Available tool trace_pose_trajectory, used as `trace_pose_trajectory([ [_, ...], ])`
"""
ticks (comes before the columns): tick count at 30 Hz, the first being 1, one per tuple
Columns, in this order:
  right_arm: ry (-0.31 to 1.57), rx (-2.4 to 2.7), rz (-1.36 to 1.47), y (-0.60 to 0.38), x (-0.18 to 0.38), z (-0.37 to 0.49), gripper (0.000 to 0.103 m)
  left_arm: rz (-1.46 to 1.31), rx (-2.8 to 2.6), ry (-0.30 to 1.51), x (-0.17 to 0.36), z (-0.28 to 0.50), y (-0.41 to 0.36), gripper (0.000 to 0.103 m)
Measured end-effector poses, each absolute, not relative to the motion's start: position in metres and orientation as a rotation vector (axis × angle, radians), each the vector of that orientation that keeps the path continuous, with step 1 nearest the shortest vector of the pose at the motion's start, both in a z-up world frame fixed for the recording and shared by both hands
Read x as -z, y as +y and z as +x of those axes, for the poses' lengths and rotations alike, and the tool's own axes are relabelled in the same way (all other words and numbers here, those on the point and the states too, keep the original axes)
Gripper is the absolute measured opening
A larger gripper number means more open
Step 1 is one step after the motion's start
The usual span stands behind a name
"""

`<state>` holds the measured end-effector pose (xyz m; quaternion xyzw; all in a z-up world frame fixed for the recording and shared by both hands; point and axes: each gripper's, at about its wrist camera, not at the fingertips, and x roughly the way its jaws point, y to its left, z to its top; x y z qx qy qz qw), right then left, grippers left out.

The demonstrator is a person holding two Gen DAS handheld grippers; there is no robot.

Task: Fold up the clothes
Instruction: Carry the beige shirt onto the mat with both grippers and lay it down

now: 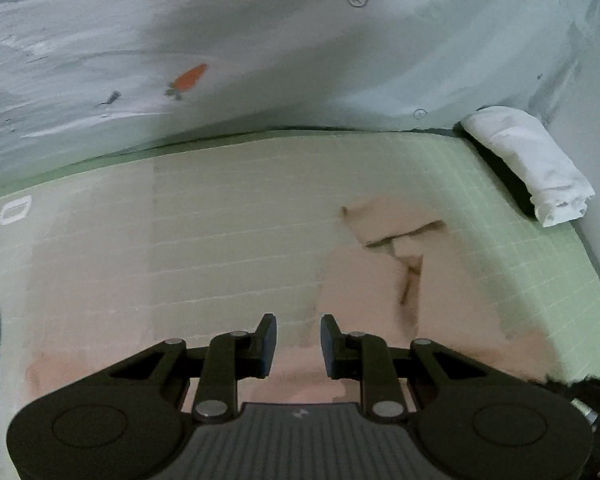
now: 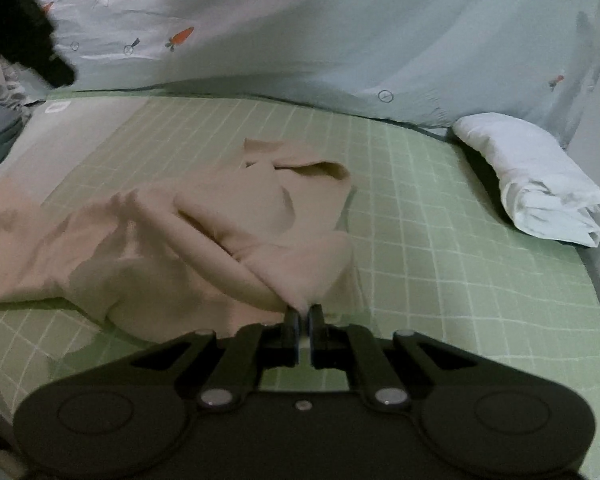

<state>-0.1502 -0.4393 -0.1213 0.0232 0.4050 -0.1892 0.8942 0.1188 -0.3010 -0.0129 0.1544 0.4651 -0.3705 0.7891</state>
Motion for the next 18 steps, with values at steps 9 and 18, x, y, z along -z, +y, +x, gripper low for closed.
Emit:
trace_pose_trajectory([
  [9, 0.853, 0.434, 0.096, -0.46, 0.145, -0.133, 0.005, 0.112, 0.739, 1.009, 0.059, 0.138, -0.348, 0.027],
  [18, 0.763, 0.477, 0.202, -0.468, 0.111, -0.153, 0.05, 0.296, 0.611, 1.081, 0.128, 0.105, -0.319, 0.043],
])
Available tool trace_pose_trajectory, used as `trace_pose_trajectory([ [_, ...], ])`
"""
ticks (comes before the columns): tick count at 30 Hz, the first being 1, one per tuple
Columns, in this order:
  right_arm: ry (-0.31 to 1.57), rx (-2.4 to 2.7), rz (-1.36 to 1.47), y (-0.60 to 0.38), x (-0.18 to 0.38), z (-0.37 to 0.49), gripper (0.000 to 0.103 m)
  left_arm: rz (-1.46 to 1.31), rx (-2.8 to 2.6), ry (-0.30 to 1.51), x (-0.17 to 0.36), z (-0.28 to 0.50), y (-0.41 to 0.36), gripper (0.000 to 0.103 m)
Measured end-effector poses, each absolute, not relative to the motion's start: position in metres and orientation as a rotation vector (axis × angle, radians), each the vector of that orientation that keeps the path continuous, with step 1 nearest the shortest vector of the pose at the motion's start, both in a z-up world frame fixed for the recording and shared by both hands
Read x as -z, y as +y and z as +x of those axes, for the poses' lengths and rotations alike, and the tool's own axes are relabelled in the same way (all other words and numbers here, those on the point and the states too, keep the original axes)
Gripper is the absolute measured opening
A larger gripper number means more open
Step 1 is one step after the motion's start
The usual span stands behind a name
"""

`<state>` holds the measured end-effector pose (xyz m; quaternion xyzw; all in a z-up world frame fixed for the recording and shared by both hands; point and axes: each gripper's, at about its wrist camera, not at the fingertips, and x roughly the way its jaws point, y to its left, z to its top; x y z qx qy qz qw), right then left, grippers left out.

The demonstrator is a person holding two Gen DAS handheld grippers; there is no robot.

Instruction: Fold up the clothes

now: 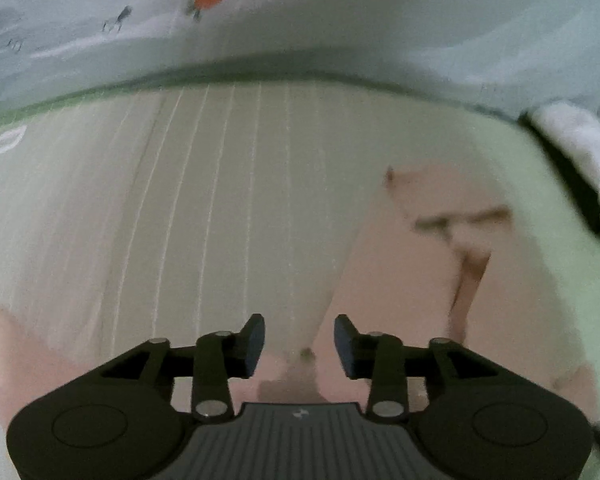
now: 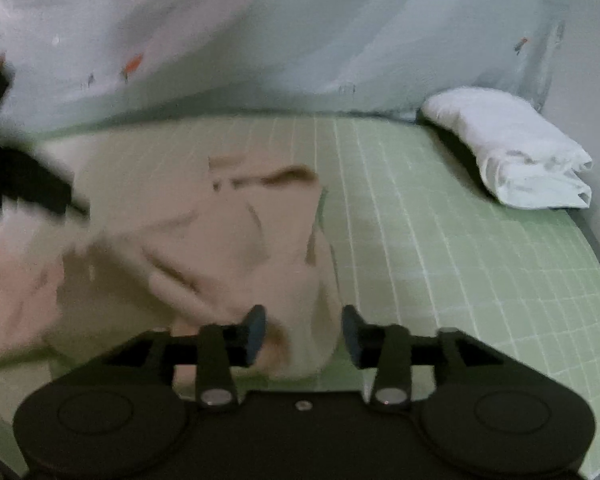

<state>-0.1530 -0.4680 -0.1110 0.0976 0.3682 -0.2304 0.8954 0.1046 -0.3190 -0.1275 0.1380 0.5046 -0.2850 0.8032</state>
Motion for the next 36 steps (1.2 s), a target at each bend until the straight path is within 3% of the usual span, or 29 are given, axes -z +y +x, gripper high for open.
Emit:
trace_pose_trajectory([
  [1, 0.736, 0.478, 0.212, -0.47, 0.105, -0.152, 0.053, 0.301, 0.603, 1.083, 0.13, 0.102, -0.313, 0.046],
  [3, 0.684, 0.487, 0.254, -0.478, 0.099, -0.142, 0.072, 0.307, 0.594, 1.084, 0.136, 0.097, -0.303, 0.055],
  [5, 0.631, 0.495, 0.297, -0.487, 0.093, -0.132, 0.077, 0.313, 0.596, 1.088, 0.143, 0.093, -0.293, 0.061],
  [8, 0.599, 0.482, 0.384, -0.503, 0.099, -0.106, 0.077, 0.29, 0.592, 1.139, 0.158, 0.093, -0.279, 0.063],
  [15, 0.773, 0.449, 0.552, -0.54, 0.158, -0.037, 0.077, 0.207, 0.609, 1.205, 0.176, 0.106, -0.263, 0.071],
  [18, 0.812, 0.446, 0.542, -0.544, 0.168, -0.021, 0.079, 0.219, 0.61, 1.211, 0.181, 0.11, -0.266, 0.077],
  [21, 0.841, 0.453, 0.486, -0.542, 0.175, -0.005, 0.087, 0.211, 0.611, 1.21, 0.183, 0.113, -0.269, 0.087],
  [26, 0.919, 0.479, 0.447, -0.547, 0.189, 0.009, 0.088, 0.233, 0.604, 1.204, 0.184, 0.109, -0.274, 0.089],
  [28, 0.918, 0.445, 0.49, -0.552, 0.192, 0.006, 0.076, 0.246, 0.6, 1.202, 0.185, 0.108, -0.275, 0.089],
  [30, 0.898, 0.409, 0.533, -0.555, 0.193, 0.001, 0.031, 0.25, 0.594, 1.204, 0.185, 0.108, -0.276, 0.089],
  [33, 0.813, 0.428, 0.541, -0.56, 0.177, -0.018, 0.008, 0.248, 0.588, 1.208, 0.185, 0.108, -0.274, 0.089],
  [36, 0.698, 0.535, 0.492, -0.566, 0.147, -0.045, 0.007, 0.233, 0.585, 1.21, 0.185, 0.107, -0.27, 0.089],
])
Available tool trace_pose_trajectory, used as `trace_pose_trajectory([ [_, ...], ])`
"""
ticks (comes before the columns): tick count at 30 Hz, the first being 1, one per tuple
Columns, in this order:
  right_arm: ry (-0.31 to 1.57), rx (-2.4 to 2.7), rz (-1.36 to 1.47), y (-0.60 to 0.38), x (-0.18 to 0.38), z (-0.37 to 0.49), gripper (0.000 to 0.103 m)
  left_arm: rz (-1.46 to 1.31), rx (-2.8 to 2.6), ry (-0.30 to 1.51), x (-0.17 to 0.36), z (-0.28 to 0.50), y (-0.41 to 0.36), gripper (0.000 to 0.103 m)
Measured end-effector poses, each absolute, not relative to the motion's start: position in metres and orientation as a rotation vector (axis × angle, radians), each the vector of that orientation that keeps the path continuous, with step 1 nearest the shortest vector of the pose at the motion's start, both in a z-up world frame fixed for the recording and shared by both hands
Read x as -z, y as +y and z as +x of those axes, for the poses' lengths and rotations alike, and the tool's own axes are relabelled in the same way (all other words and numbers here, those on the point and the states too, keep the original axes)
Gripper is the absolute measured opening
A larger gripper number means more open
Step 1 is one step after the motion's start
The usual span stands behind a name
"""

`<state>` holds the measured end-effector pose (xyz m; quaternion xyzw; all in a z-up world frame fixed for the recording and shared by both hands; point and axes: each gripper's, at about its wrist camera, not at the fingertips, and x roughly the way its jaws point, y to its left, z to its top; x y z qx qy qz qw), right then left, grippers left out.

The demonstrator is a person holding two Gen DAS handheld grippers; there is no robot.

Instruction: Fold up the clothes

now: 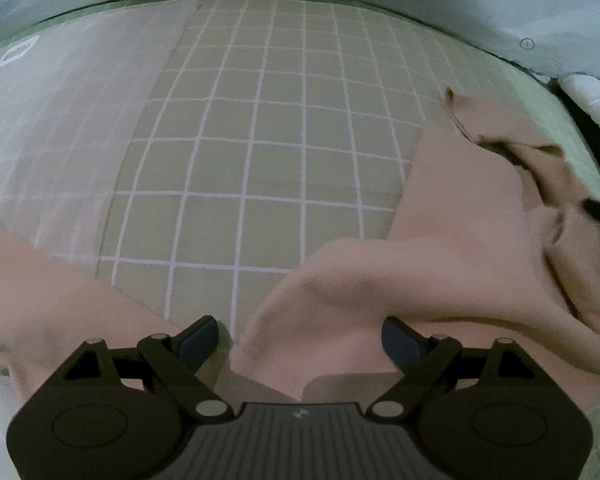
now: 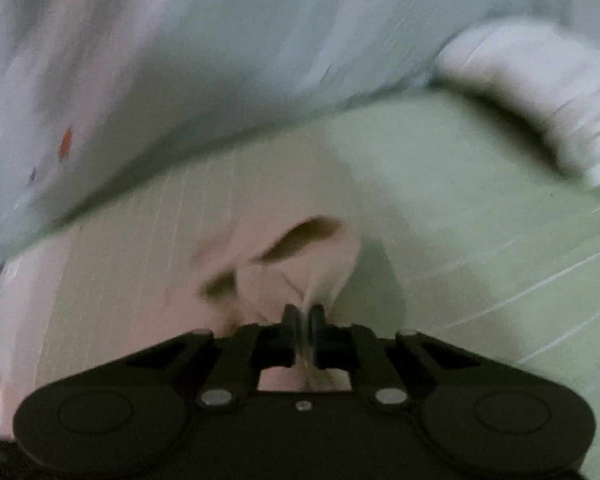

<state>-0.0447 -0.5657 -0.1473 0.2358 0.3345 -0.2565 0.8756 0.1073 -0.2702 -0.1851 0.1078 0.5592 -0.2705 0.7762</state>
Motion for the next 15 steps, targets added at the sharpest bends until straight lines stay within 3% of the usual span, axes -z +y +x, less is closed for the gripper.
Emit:
trace_pose_trajectory([
  [5, 0.547, 0.861, 0.291, -0.584, 0.098, -0.099, 0.007, 0.225, 0.585, 1.218, 0.185, 0.107, -0.267, 0.09],
  [8, 0.654, 0.96, 0.241, -0.598, 0.099, -0.113, 0.013, 0.253, 0.603, 1.242, 0.187, 0.106, -0.271, 0.102],
  [10, 0.717, 0.975, 0.172, -0.593, 0.107, -0.114, 0.033, 0.282, 0.611, 1.252, 0.19, 0.104, -0.274, 0.103],
  [11, 0.736, 0.973, 0.136, -0.587, 0.111, -0.114, 0.051, 0.302, 0.612, 1.249, 0.19, 0.102, -0.276, 0.103],
  [12, 0.735, 0.946, 0.124, -0.579, 0.113, -0.113, 0.062, 0.321, 0.613, 1.245, 0.19, 0.101, -0.277, 0.103],
  [15, 0.722, 0.83, 0.145, -0.559, 0.118, -0.103, 0.078, 0.312, 0.604, 1.249, 0.19, 0.101, -0.277, 0.103],
])
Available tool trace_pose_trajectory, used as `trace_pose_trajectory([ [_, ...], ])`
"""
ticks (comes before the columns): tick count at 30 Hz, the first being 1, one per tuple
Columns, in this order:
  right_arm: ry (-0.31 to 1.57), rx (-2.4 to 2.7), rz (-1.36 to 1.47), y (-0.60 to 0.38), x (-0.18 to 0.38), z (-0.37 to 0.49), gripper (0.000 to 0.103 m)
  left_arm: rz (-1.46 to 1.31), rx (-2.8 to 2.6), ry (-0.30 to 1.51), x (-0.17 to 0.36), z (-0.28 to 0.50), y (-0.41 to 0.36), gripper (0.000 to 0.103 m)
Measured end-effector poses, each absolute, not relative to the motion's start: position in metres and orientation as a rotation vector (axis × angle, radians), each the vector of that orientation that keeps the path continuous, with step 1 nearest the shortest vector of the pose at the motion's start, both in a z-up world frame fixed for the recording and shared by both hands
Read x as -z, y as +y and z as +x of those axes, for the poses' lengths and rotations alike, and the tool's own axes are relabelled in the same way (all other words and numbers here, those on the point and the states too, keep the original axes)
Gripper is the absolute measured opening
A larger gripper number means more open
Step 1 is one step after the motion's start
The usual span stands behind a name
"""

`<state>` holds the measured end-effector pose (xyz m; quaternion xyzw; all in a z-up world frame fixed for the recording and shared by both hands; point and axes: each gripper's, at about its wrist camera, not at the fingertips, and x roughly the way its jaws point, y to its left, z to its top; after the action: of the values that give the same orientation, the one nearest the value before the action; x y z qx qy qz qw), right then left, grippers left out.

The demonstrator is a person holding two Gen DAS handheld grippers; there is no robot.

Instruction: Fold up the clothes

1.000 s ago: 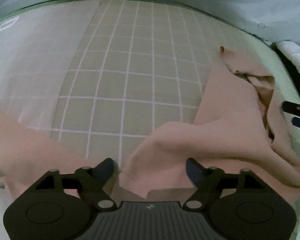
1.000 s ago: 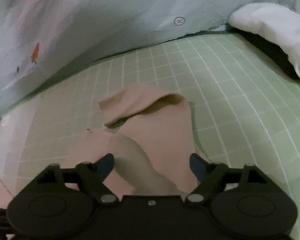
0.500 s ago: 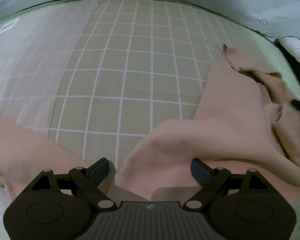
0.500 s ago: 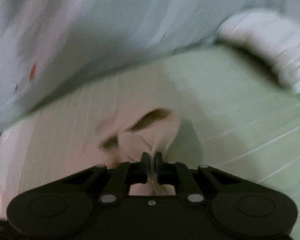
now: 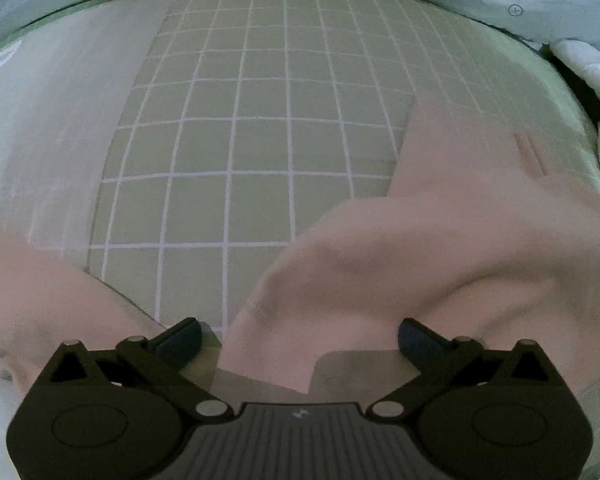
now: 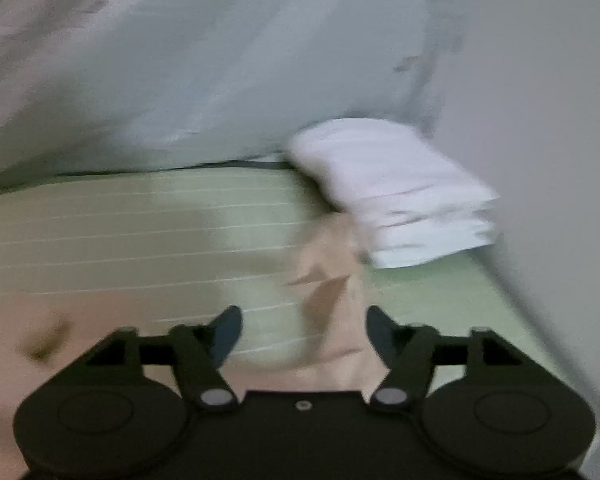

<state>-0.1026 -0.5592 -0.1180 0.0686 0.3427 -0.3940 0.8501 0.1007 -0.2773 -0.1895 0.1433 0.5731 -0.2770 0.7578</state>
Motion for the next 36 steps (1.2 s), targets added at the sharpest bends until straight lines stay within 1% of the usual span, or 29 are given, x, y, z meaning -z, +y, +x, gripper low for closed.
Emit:
trace_pose_trajectory([
  [3, 0.751, 0.667, 0.146, -0.543, 0.127, -0.086, 0.081, 0.294, 0.59, 1.256, 0.188, 0.103, -0.275, 0.101],
  [10, 0.85, 0.509, 0.192, -0.535, 0.159, -0.048, 0.082, 0.28, 0.548, 1.234, 0.183, 0.101, -0.271, 0.092],
  [14, 0.926, 0.488, 0.217, -0.544, 0.177, -0.041, 0.082, 0.282, 0.548, 1.224, 0.183, 0.099, -0.273, 0.091],
  [15, 0.937, 0.483, 0.24, -0.546, 0.181, -0.041, 0.08, 0.287, 0.548, 1.22, 0.183, 0.099, -0.274, 0.091],
  [16, 0.948, 0.479, 0.263, -0.548, 0.185, -0.042, 0.076, 0.293, 0.549, 1.213, 0.183, 0.097, -0.274, 0.087],
  [17, 0.959, 0.473, 0.286, -0.551, 0.188, -0.042, 0.058, 0.302, 0.549, 1.201, 0.182, 0.095, -0.273, 0.084],
  [18, 0.95, 0.456, 0.316, -0.553, 0.188, -0.046, 0.034, 0.313, 0.548, 1.186, 0.18, 0.093, -0.271, 0.075],
  [19, 0.939, 0.452, 0.336, -0.553, 0.188, -0.049, 0.024, 0.316, 0.545, 1.177, 0.18, 0.095, -0.27, 0.065],
  [20, 0.923, 0.452, 0.331, -0.551, 0.186, -0.052, 0.015, 0.316, 0.541, 1.17, 0.181, 0.097, -0.269, 0.061],
  [21, 0.907, 0.452, 0.325, -0.549, 0.185, -0.056, 0.011, 0.315, 0.537, 1.162, 0.182, 0.1, -0.267, 0.053],
  [22, 0.888, 0.453, 0.308, -0.545, 0.18, -0.058, 0.01, 0.308, 0.531, 1.157, 0.181, 0.101, -0.266, 0.042],
  [23, 0.871, 0.455, 0.29, -0.54, 0.176, -0.061, 0.007, 0.292, 0.529, 1.156, 0.18, 0.101, -0.263, 0.034],
  [24, 0.855, 0.457, 0.273, -0.535, 0.171, -0.064, 0.006, 0.274, 0.528, 1.157, 0.179, 0.101, -0.26, 0.016],
  [25, 0.835, 0.46, 0.251, -0.531, 0.165, -0.067, 0.006, 0.256, 0.526, 1.159, 0.178, 0.101, -0.256, 0.009],
  [28, 0.768, 0.464, 0.214, -0.522, 0.142, -0.077, 0.006, 0.237, 0.527, 1.14, 0.172, 0.1, -0.251, 0.007],
  [33, 0.645, 0.431, 0.242, -0.529, 0.091, -0.086, 0.006, 0.176, 0.547, 1.055, 0.134, 0.102, -0.24, 0.006],
  [36, 0.581, 0.385, 0.208, -0.535, 0.063, -0.061, 0.006, 0.172, 0.557, 0.972, 0.105, 0.12, -0.24, 0.006],
])
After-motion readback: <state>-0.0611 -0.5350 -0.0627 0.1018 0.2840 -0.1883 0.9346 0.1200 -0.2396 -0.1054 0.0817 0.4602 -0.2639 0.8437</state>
